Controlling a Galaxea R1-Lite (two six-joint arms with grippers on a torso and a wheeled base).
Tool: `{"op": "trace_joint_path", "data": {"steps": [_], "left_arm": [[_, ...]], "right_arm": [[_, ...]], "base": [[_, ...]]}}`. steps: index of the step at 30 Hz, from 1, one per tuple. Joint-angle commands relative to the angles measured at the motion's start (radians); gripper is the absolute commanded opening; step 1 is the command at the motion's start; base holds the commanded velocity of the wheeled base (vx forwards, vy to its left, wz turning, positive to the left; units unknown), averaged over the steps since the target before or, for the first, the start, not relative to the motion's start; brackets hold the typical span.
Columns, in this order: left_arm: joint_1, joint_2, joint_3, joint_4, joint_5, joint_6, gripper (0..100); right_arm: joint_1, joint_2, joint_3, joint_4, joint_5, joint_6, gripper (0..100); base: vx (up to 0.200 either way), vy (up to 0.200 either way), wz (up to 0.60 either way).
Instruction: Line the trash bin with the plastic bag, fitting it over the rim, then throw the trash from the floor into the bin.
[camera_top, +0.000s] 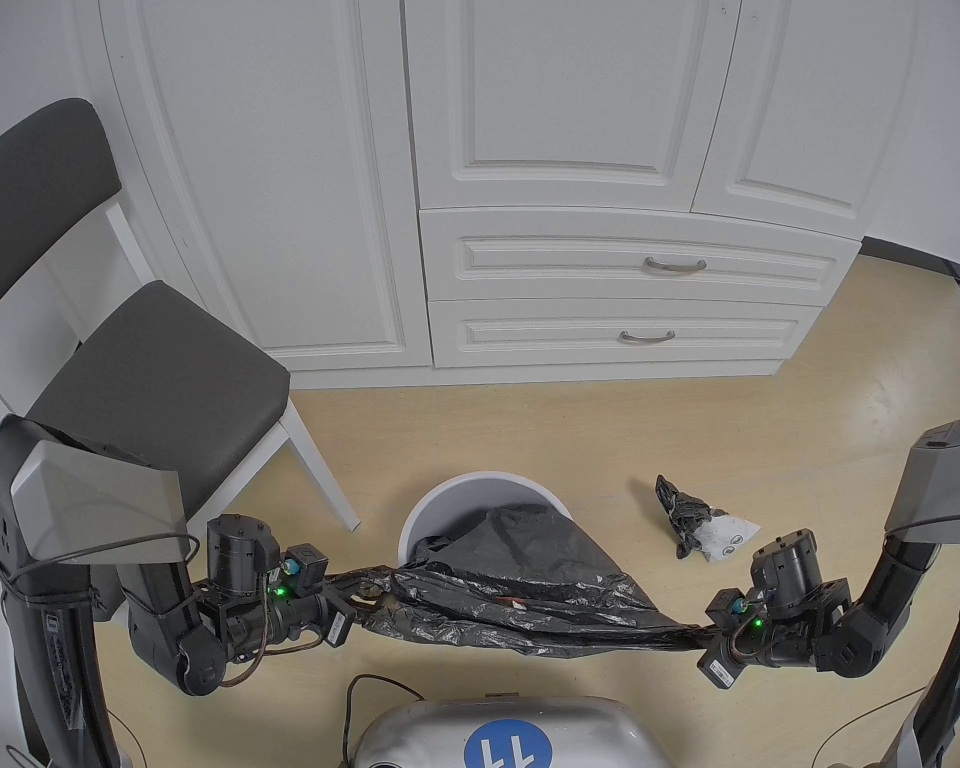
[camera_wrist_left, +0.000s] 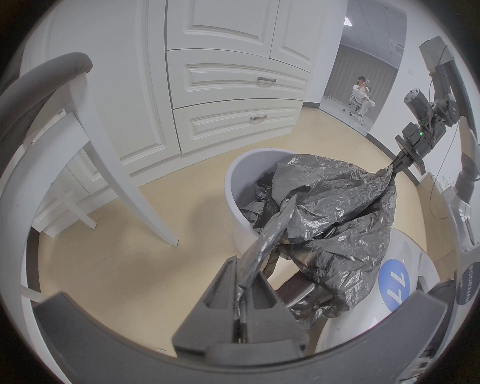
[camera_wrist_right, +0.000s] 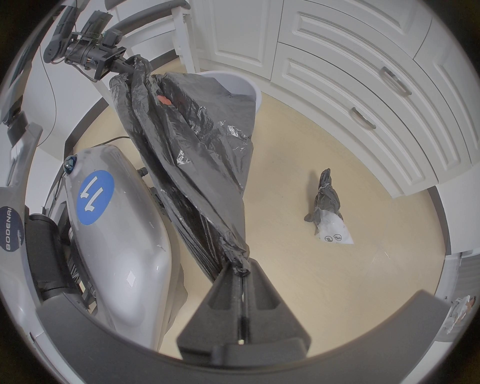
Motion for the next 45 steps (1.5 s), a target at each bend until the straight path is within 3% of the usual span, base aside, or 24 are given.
{"op": "trace_joint_path", "data": {"steps": [1,17,20,25,32,38,40,42,45], "left_arm": [[0.001,-0.052,0.013,0.018,0.001,0.004,0],[0.017,-0.044,-0.003,0.022,-0.001,0.017,0],[0.021,-0.042,-0.036,0.022,-0.001,0.004,0],[0.022,-0.041,-0.069,0.022,0.001,-0.057,0],[0.036,-0.042,-0.148,0.042,0.001,-0.213,0],[0.042,-0.098,-0.239,0.269,-0.001,-0.333,0],[0.042,-0.153,-0.303,0.436,-0.001,-0.405,0],[0.04,-0.167,-0.323,0.475,-0.001,-0.428,0],[0.04,-0.214,-0.418,0.653,-0.001,-0.551,0]], "right_arm": [[-0.008,-0.087,-0.007,0.049,-0.001,-0.004,0],[-0.07,-0.141,-0.136,0.155,-0.013,0.1,0],[-0.059,-0.145,-0.183,0.167,-0.021,0.207,0],[-0.06,-0.148,-0.24,0.181,-0.027,0.301,0],[-0.06,-0.226,-0.433,0.472,-0.026,0.523,0],[-0.041,-0.233,-0.68,0.802,-0.012,0.756,0],[-0.024,-0.21,-0.788,0.945,-0.009,0.845,0],[-0.024,-0.205,-0.803,0.969,-0.009,0.853,0],[-0.018,-0.203,-0.809,1.015,-0.01,0.844,0]], "base": [[0.0,0.0,0.0],[0.0,0.0,0.0],[0.0,0.0,0.0],[0.0,0.0,0.0],[0.0,0.0,0.0],[0.0,0.0,0.0],[0.0,0.0,0.0],[0.0,0.0,0.0],[0.0,0.0,0.0]]}}
